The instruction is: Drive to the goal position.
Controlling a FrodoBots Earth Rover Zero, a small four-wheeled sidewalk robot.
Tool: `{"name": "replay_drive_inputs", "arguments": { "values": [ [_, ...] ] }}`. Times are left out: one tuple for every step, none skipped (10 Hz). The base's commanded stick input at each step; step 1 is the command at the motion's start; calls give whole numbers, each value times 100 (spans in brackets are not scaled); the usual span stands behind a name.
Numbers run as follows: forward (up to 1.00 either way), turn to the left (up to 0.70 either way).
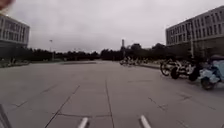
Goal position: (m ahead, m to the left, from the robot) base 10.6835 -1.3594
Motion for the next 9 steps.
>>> {"name": "replay_drive_inputs", "arguments": {
  "values": [
    [85,0],
    [93,0],
    [100,0],
    [100,0],
    [100,0],
    [100,0],
    [100,10],
    [100,34],
    [100,28]
  ]
}}
